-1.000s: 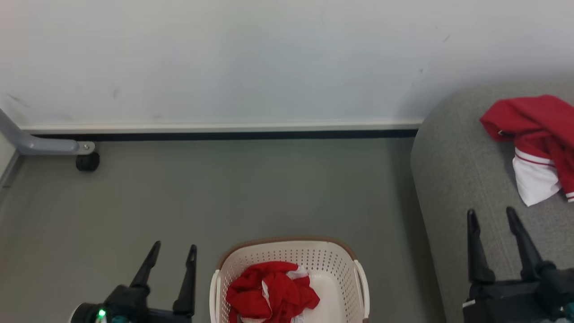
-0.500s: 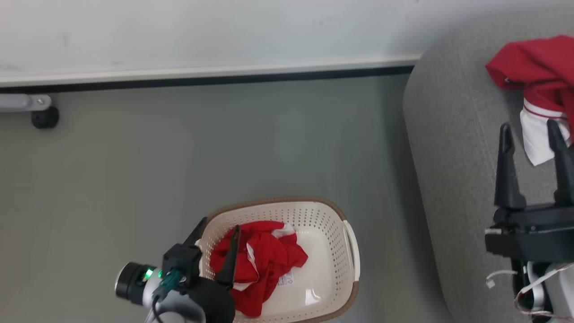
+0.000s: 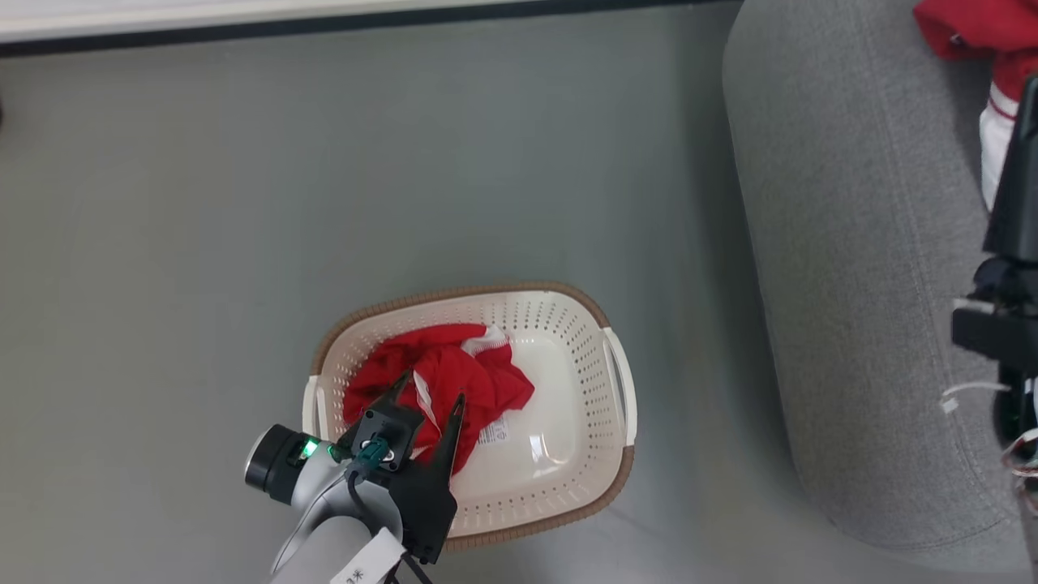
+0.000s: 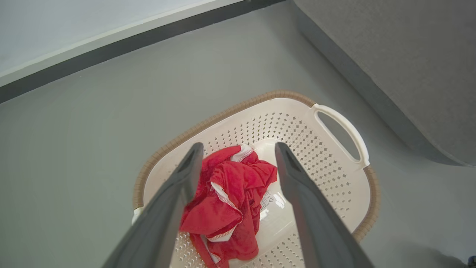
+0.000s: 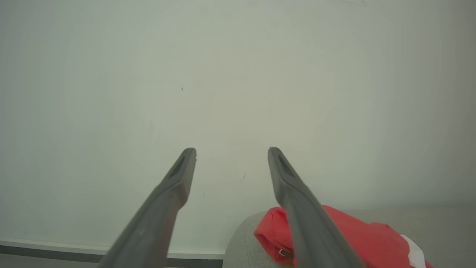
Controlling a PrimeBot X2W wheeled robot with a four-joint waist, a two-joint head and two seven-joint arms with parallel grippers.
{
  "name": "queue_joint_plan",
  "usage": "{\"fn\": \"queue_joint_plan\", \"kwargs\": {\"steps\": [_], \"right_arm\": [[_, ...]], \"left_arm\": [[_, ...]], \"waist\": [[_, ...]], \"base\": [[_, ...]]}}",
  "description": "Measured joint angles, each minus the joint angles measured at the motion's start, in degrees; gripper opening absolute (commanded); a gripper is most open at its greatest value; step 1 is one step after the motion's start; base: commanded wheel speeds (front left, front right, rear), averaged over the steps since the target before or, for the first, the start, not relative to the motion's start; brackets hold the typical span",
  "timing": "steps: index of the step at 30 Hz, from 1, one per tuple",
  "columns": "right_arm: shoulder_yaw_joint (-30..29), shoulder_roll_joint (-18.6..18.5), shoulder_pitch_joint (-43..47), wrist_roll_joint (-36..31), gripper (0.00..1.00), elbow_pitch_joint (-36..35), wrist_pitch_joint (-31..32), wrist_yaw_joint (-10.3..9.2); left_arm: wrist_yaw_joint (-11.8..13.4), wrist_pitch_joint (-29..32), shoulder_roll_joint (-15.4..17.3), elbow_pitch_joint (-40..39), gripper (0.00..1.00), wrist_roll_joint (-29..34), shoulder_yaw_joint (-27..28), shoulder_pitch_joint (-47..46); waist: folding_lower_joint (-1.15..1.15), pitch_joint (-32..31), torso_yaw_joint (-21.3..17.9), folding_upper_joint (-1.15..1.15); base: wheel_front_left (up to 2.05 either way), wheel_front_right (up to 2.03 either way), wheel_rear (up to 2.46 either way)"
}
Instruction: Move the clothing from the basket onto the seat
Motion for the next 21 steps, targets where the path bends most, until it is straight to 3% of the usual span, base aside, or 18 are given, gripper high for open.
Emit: {"fn": "queue_joint_plan", "kwargs": {"steps": [21], "right_arm": [[-6.47, -3.02, -7.66, -0.01, 1.0, -8.34, 2.45, -0.51]], "left_arm": [[-0.42, 2.05, -1.75, 10.9, 1.0, 3.77, -2.98, -13.57]], "waist": [[-0.01, 15.25, -1.35, 0.0]], "base": [[0.0, 0.0, 0.0]]}}
